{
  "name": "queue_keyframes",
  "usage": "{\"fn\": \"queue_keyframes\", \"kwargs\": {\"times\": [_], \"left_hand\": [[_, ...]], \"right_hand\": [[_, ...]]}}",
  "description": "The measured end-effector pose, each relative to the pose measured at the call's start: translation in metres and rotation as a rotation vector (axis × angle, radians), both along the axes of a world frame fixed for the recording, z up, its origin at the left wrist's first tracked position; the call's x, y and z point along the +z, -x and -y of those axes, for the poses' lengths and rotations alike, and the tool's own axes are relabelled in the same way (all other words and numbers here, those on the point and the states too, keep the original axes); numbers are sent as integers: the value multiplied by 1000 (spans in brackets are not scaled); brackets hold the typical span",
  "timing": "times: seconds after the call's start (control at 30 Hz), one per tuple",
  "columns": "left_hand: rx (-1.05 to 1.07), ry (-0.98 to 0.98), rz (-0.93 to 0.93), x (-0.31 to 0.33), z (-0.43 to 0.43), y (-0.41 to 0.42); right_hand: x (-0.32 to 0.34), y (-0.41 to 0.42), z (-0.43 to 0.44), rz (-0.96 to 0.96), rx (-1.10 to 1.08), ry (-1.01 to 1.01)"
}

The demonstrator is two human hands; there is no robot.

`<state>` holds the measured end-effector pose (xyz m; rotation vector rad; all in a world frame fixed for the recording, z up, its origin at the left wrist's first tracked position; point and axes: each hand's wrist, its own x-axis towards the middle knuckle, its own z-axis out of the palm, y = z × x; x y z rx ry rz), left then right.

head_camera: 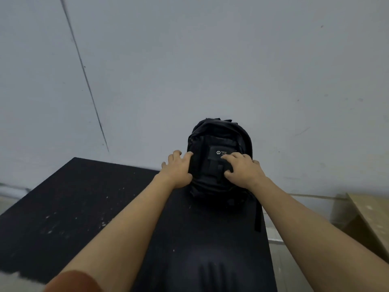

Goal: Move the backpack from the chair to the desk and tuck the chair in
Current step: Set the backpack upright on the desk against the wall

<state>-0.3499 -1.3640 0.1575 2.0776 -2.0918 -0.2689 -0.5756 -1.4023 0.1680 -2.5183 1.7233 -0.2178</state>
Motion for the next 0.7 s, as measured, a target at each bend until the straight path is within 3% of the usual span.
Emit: {"fn": "queue_keyframes", "kwargs": {"times": [0.3, 0.7], "left_hand": [[68, -59, -32, -7, -120, 31], [89, -59, 6, 8, -258, 7]], "right_hand": [[-7, 19, -95, -31, 81, -50], [2, 1, -217, 38, 46, -38]]}}
